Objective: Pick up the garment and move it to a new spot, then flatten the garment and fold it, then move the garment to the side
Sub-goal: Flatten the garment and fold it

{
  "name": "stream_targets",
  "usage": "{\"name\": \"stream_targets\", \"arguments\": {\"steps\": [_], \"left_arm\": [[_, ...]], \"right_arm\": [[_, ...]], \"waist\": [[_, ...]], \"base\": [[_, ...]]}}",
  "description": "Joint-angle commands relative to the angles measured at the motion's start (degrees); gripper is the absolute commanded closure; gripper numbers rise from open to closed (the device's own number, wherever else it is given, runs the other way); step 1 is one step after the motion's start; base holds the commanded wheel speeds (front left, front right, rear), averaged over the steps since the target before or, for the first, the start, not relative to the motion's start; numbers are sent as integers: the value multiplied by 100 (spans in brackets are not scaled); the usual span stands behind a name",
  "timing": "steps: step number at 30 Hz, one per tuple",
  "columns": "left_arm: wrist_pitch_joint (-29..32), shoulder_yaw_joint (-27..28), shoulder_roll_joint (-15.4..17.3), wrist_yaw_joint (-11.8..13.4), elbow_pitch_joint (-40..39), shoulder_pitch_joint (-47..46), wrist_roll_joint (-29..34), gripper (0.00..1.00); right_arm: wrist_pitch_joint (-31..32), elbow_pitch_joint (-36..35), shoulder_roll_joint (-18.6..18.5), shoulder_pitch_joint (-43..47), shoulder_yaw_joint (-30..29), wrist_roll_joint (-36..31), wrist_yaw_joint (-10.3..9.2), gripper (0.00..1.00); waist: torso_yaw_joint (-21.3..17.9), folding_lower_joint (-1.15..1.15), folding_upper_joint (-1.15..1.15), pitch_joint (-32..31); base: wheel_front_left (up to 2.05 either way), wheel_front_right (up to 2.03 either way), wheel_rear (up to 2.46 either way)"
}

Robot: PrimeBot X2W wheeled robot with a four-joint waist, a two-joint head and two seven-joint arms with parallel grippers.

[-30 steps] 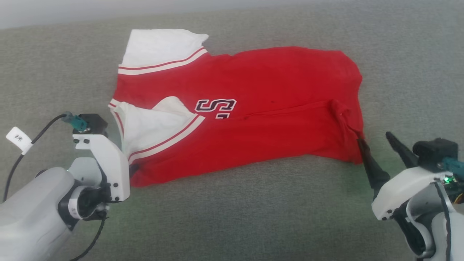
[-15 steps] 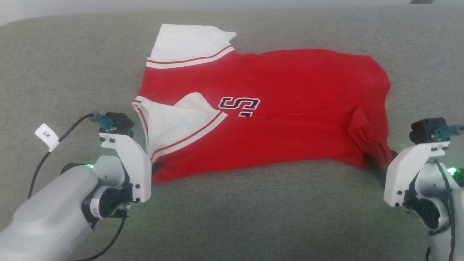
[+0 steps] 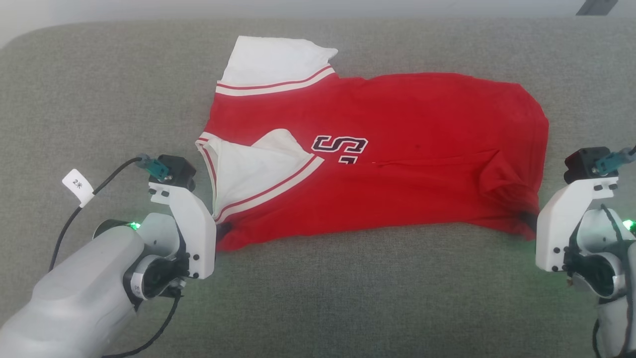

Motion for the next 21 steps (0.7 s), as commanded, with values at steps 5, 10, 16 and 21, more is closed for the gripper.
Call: {"name": "stream_targets", "arguments": {"steps": [5, 10, 16, 21], "left_arm": [[139, -97, 152, -5, 53, 78, 70, 100], [292, -66, 467, 183, -358, 171, 39, 100], [454, -81, 835, 531, -985, 415, 6, 100], [503, -108, 1180, 950, -1705, 771, -61, 100]], "right_arm": [[151, -200, -228, -4, 80, 216, -12, 100], [431, -586, -550, 233, 205, 556, -12, 100], [637, -909, -818, 598, 211, 768, -13, 100], [829, -1154, -958, 1086, 163, 992, -13, 100]], "waist": [[-32, 0, 0, -114], [-40, 0, 0, -222], [-32, 0, 0, -303], [-1, 0, 0, -345]], "base": [[0, 0, 0], [0, 0, 0], [0, 0, 0], [0, 0, 0]]}}
